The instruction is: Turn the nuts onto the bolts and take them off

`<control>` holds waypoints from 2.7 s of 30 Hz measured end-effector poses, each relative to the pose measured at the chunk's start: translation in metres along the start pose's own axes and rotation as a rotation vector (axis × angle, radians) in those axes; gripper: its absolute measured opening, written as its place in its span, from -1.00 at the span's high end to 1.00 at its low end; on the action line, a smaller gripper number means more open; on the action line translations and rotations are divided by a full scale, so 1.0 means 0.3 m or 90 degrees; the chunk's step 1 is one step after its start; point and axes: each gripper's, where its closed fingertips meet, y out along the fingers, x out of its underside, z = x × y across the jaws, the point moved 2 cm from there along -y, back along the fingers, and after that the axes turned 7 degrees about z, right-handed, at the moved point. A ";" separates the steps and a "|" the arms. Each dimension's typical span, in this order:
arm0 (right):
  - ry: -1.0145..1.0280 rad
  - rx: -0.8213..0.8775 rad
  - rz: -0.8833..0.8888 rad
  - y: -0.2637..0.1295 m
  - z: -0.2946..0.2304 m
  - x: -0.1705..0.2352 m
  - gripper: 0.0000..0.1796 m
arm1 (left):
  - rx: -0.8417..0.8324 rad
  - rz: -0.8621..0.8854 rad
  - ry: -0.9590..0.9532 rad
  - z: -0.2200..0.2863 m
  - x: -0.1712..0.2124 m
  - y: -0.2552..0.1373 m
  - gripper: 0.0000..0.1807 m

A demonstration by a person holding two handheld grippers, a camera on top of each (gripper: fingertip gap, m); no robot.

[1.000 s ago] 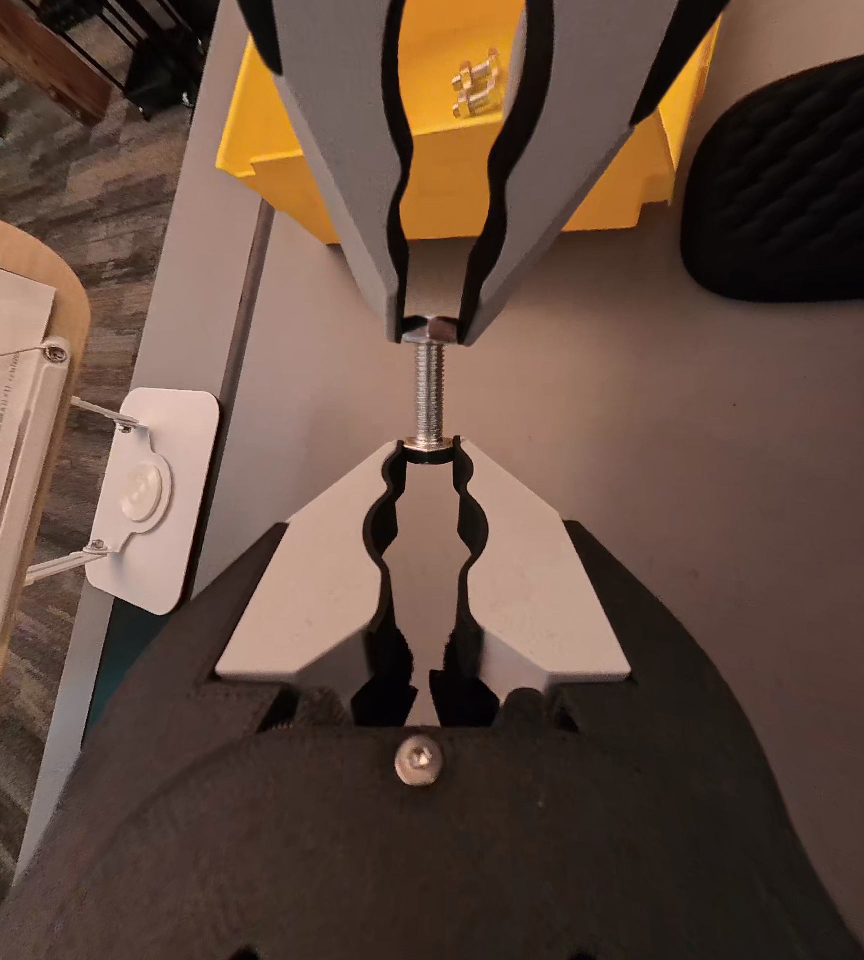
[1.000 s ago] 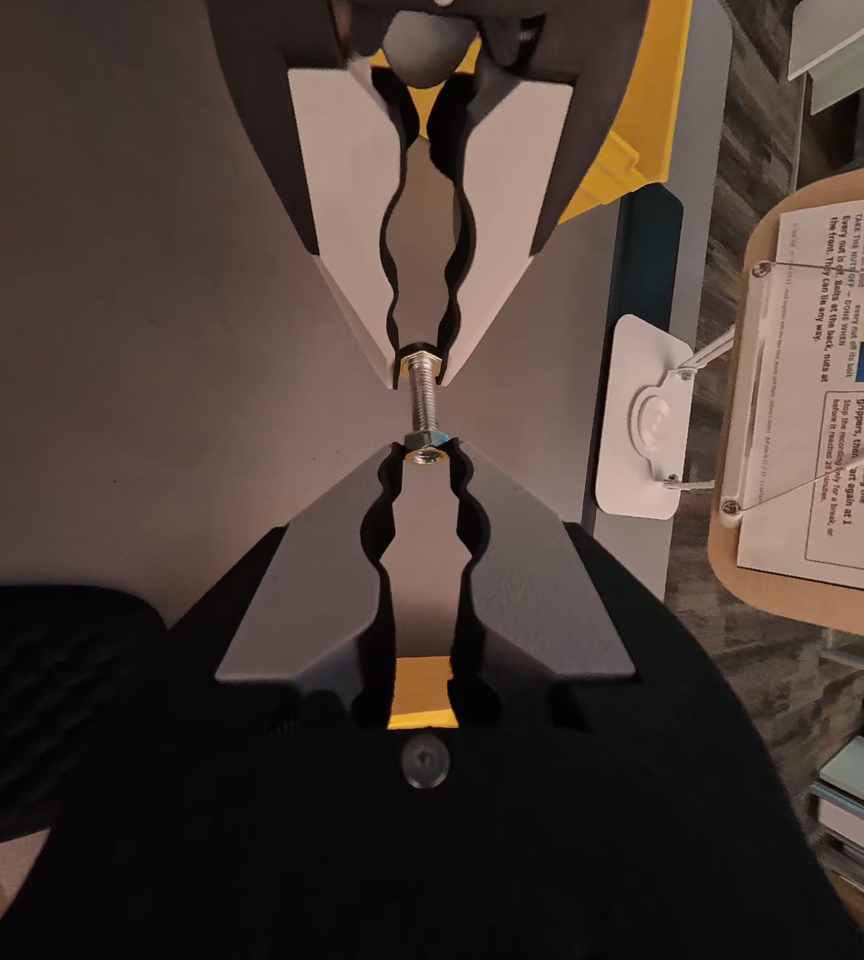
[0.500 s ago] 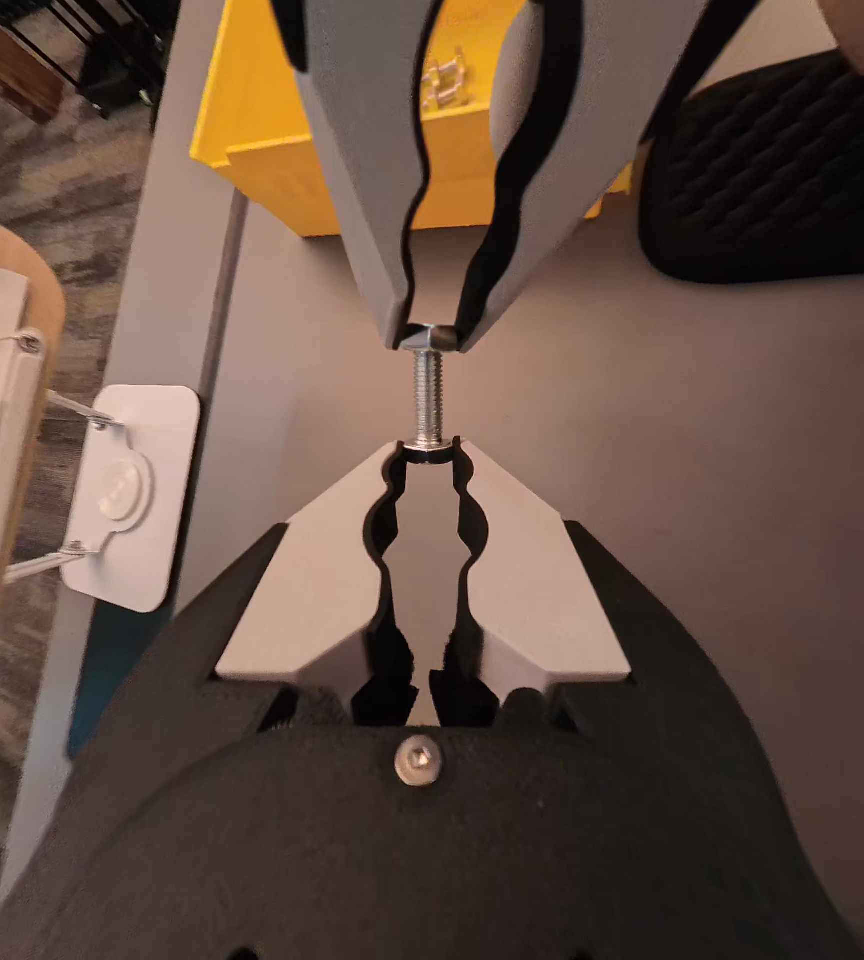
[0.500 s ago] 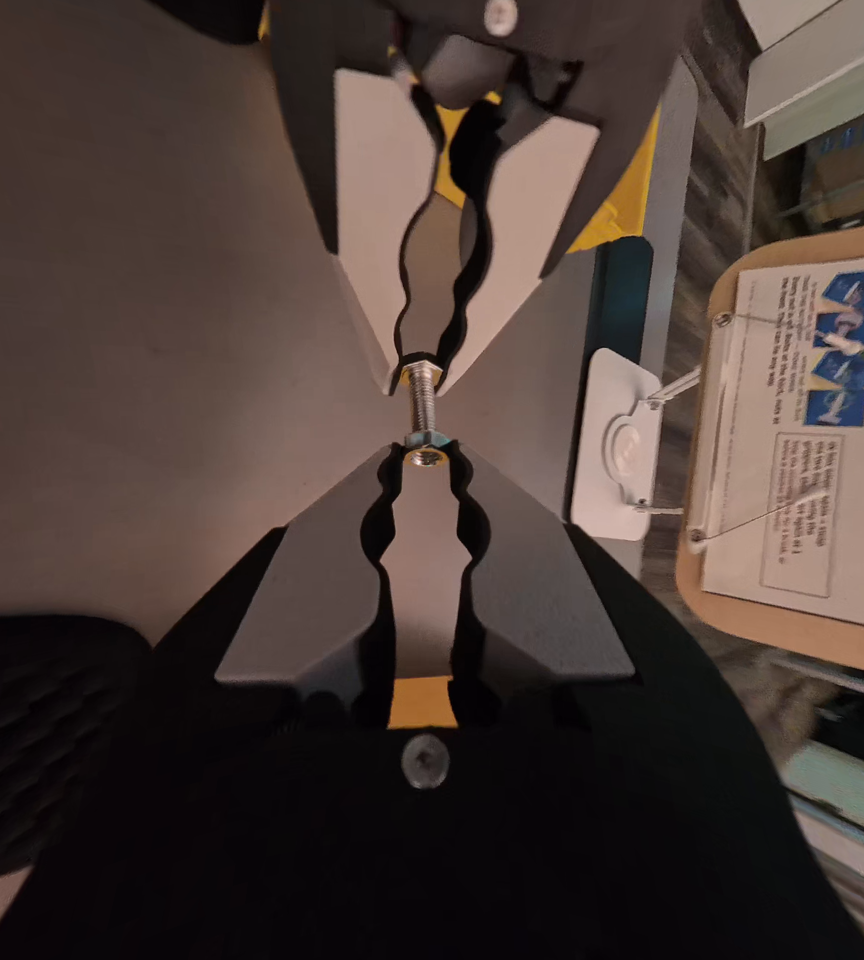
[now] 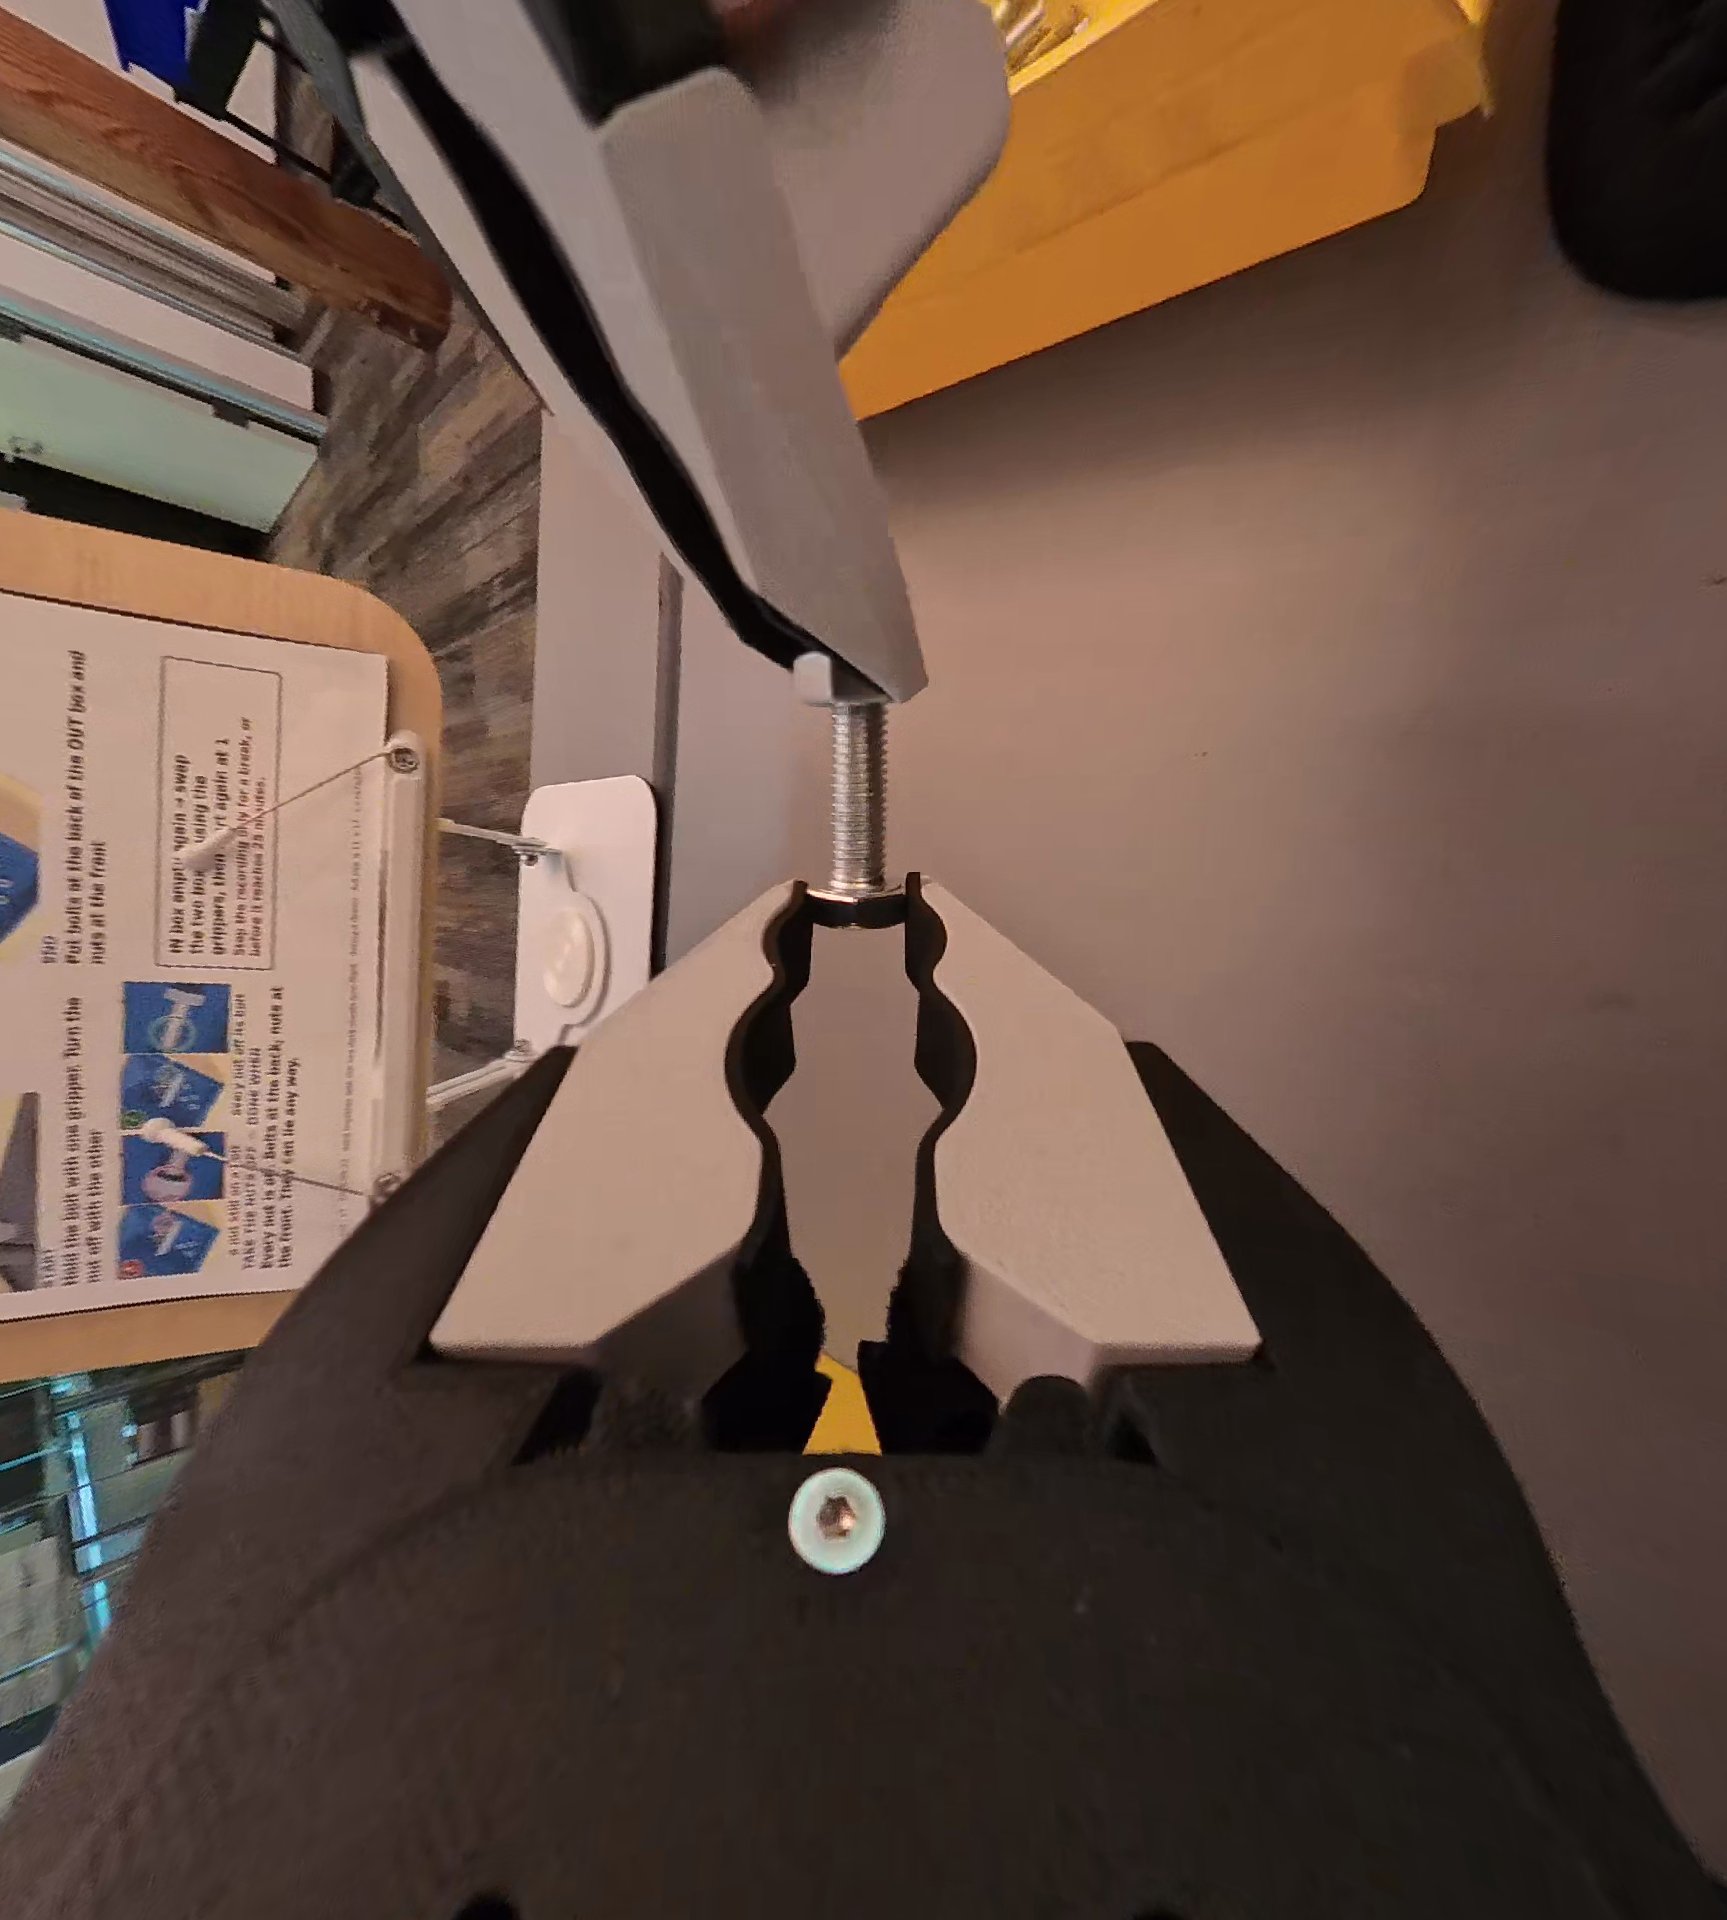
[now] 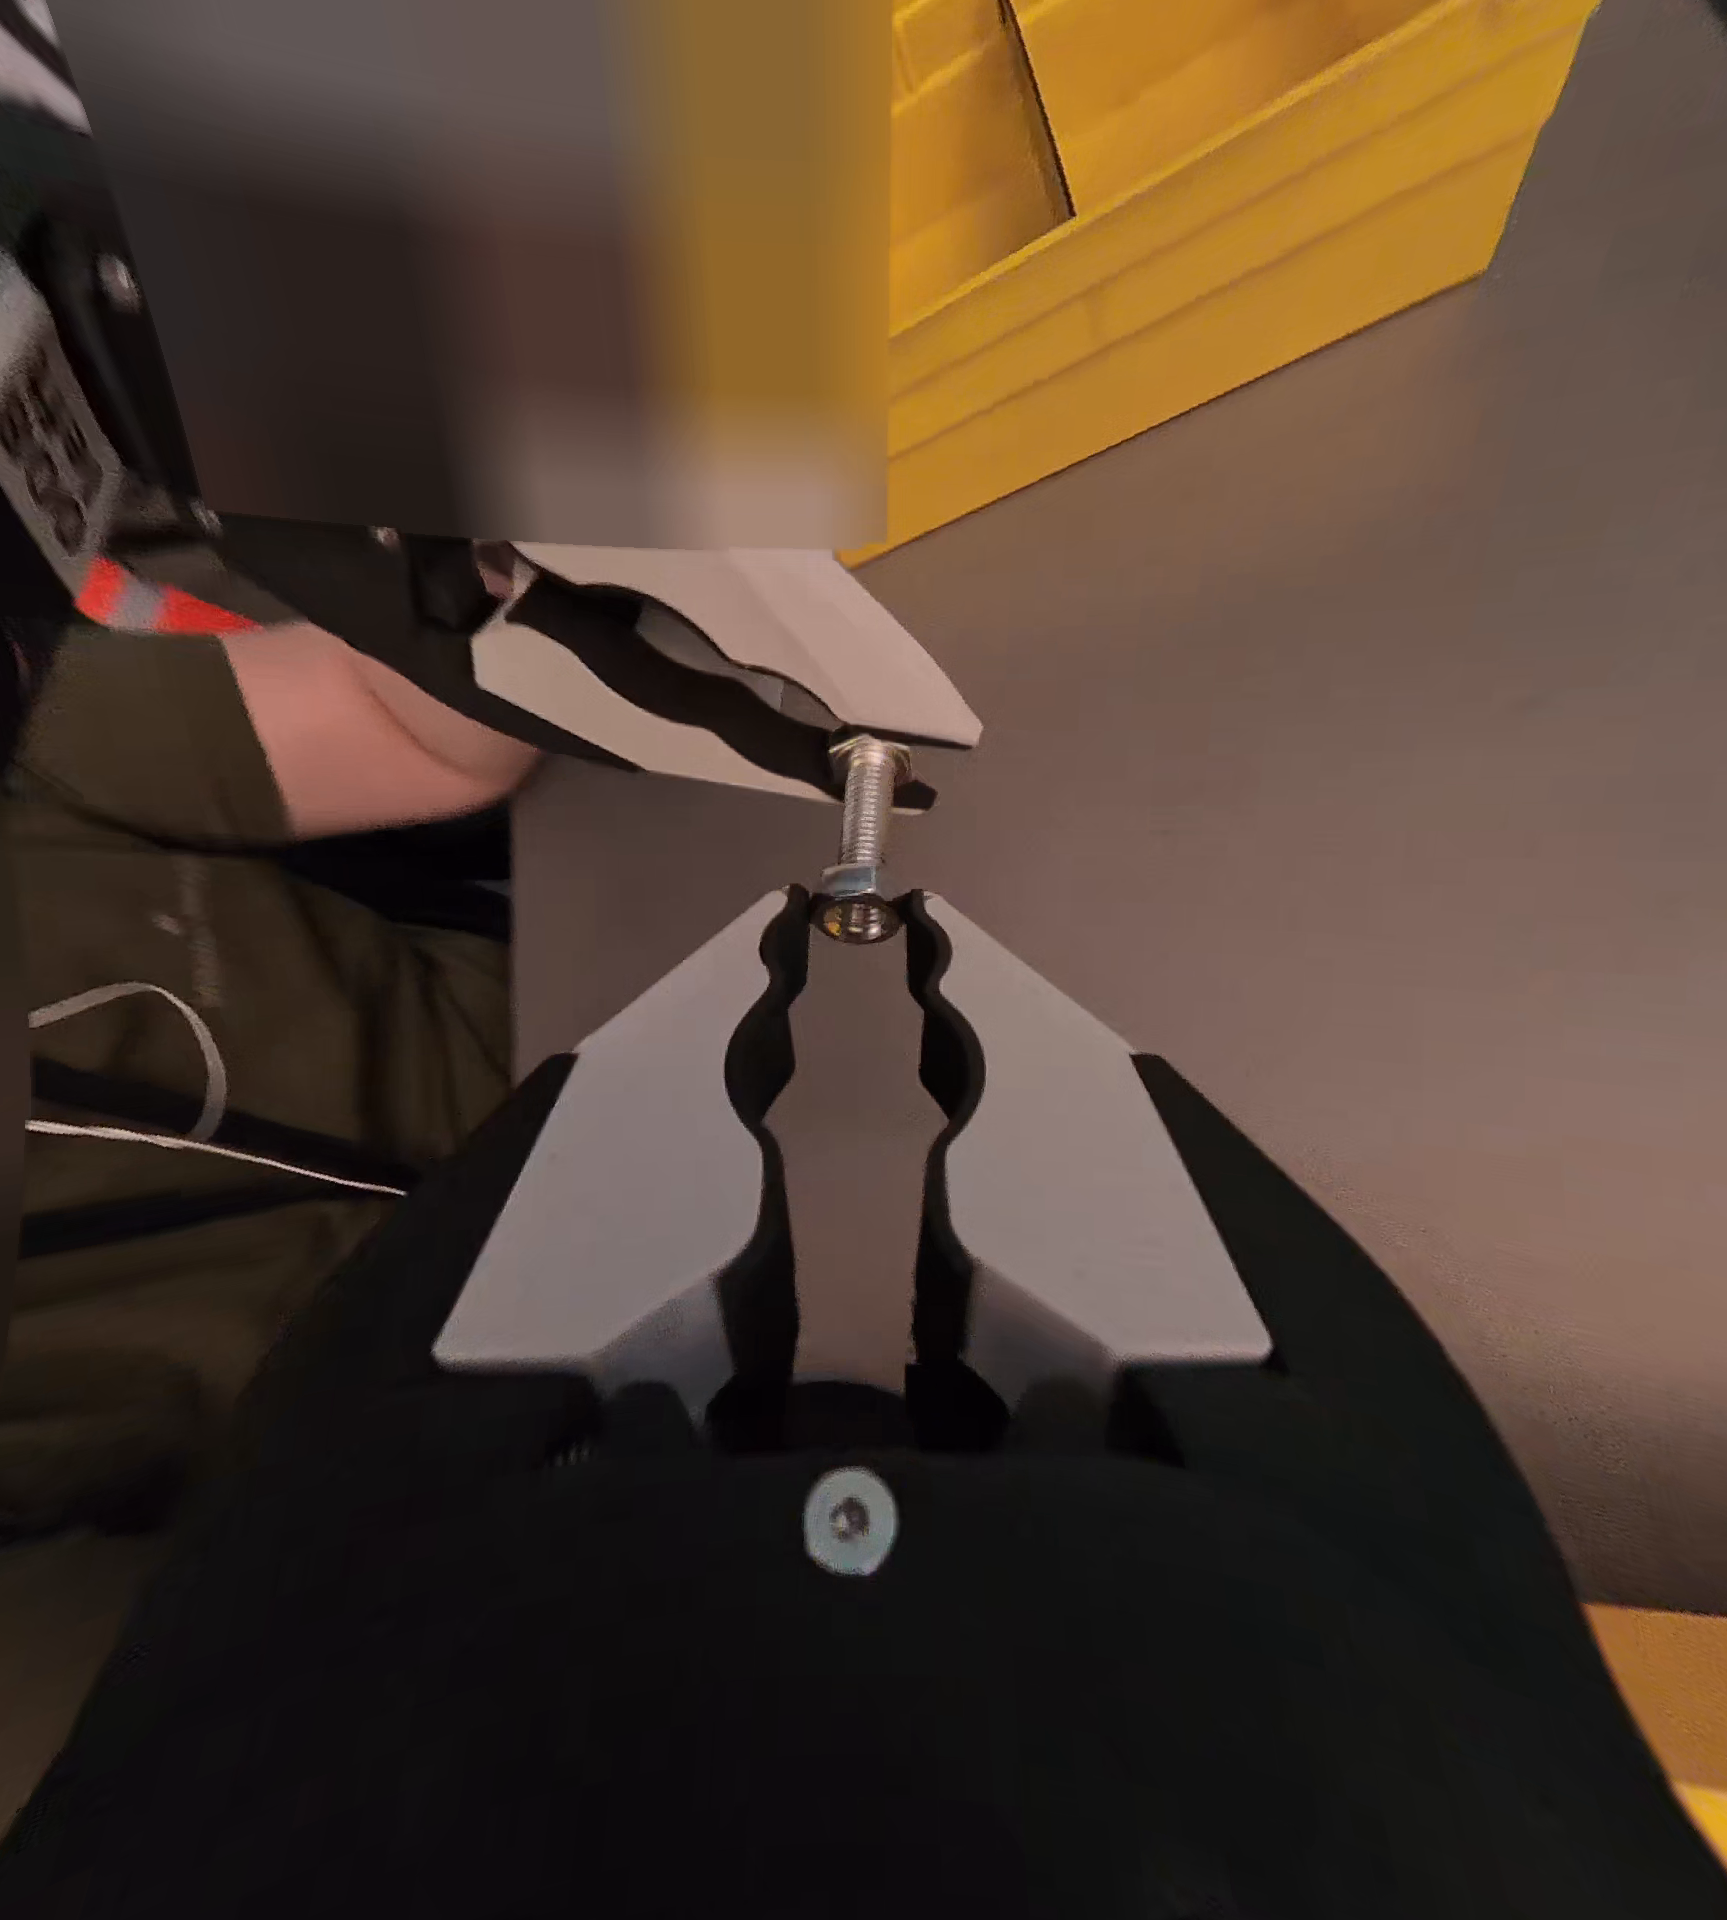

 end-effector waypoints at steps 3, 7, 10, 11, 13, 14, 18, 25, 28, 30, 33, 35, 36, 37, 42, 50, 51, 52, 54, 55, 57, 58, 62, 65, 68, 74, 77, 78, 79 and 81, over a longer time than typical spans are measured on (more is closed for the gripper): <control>0.093 -0.023 0.036 0.000 0.016 -0.021 0.82 | -0.030 -0.010 0.007 -0.021 0.009 -0.001 0.82; 0.152 -0.034 0.084 -0.008 0.017 -0.054 0.81 | -0.059 0.004 -0.001 -0.051 0.013 -0.010 0.82; 0.177 -0.036 0.100 -0.013 0.012 -0.088 0.81 | -0.083 0.022 -0.007 -0.076 0.013 -0.026 0.82; 0.194 -0.037 0.094 -0.015 0.011 -0.102 0.81 | -0.096 0.028 -0.010 -0.089 0.015 -0.032 0.82; 0.223 -0.036 0.064 -0.027 0.003 -0.134 0.81 | -0.118 0.048 -0.016 -0.112 0.010 -0.046 0.82; 0.239 -0.029 0.055 -0.035 -0.001 -0.157 0.82 | -0.138 0.059 -0.020 -0.129 0.007 -0.055 0.83; 0.323 0.003 0.025 -0.071 -0.048 -0.253 0.81 | -0.237 0.126 -0.037 -0.204 -0.021 -0.109 0.82; 0.471 0.040 0.032 -0.090 -0.123 -0.330 0.82 | -0.372 0.208 -0.010 -0.269 -0.055 -0.198 0.82; 0.494 0.052 0.053 -0.083 -0.139 -0.331 0.82 | -0.416 0.177 0.039 -0.276 -0.052 -0.212 0.83; 0.510 0.040 0.086 -0.084 -0.149 -0.344 0.82 | -0.430 0.175 0.039 -0.282 -0.053 -0.227 0.83; 0.537 0.011 0.110 -0.085 -0.172 -0.349 0.82 | -0.419 0.212 0.023 -0.279 -0.063 -0.250 0.83; 0.543 0.002 0.116 -0.085 -0.183 -0.347 0.81 | -0.411 0.229 0.020 -0.274 -0.069 -0.258 0.83; 0.543 0.002 0.120 -0.087 -0.185 -0.346 0.82 | -0.403 0.235 0.012 -0.272 -0.072 -0.258 0.83; 0.543 0.001 0.120 -0.090 -0.187 -0.344 0.81 | -0.392 0.243 0.000 -0.269 -0.076 -0.257 0.83; 0.533 0.002 0.140 -0.117 -0.181 -0.355 0.80 | -0.332 0.314 -0.070 -0.254 -0.103 -0.250 0.82; 0.472 0.018 0.152 -0.149 -0.167 -0.365 0.69 | -0.268 0.377 -0.161 -0.253 -0.120 -0.258 0.83; 0.455 0.017 0.161 -0.154 -0.165 -0.370 0.66 | -0.250 0.385 -0.181 -0.252 -0.120 -0.256 0.82; 0.435 0.012 0.174 -0.162 -0.165 -0.377 0.63 | -0.234 0.397 -0.203 -0.253 -0.120 -0.257 0.82; 0.364 0.014 0.221 -0.187 -0.157 -0.403 0.61 | -0.200 0.432 -0.247 -0.254 -0.125 -0.266 0.83; 0.318 0.015 0.257 -0.203 -0.153 -0.421 0.59 | -0.185 0.450 -0.266 -0.255 -0.127 -0.271 0.83; 0.193 0.003 0.327 -0.231 -0.163 -0.458 0.46 | -0.146 0.473 -0.304 -0.253 -0.129 -0.275 0.83; 0.111 -0.002 0.358 -0.242 -0.179 -0.467 0.37 | -0.121 0.482 -0.322 -0.249 -0.131 -0.274 0.83; -0.223 0.030 0.540 -0.279 -0.266 -0.458 0.07 | -0.044 0.528 -0.391 -0.239 -0.148 -0.278 0.83; -0.348 0.059 0.624 -0.276 -0.293 -0.413 0.00 | 0.009 0.571 -0.431 -0.233 -0.165 -0.297 0.83; -0.354 -0.006 0.634 -0.230 -0.311 -0.386 -0.09 | 0.047 0.594 -0.459 -0.229 -0.171 -0.313 0.82; -0.408 -0.027 0.582 -0.134 -0.338 -0.383 -0.06 | 0.060 0.591 -0.487 -0.239 -0.177 -0.314 0.82; -0.427 -0.005 0.534 -0.096 -0.340 -0.367 -0.06 | 0.047 0.584 -0.493 -0.241 -0.182 -0.306 0.82; -0.441 -0.003 0.530 -0.089 -0.351 -0.364 -0.05 | 0.040 0.582 -0.495 -0.243 -0.181 -0.305 0.82; -0.449 0.002 0.528 -0.084 -0.358 -0.363 -0.03 | 0.035 0.580 -0.496 -0.244 -0.179 -0.305 0.82; -0.456 0.027 0.521 -0.078 -0.361 -0.366 -0.05 | 0.010 0.577 -0.503 -0.258 -0.165 -0.308 0.82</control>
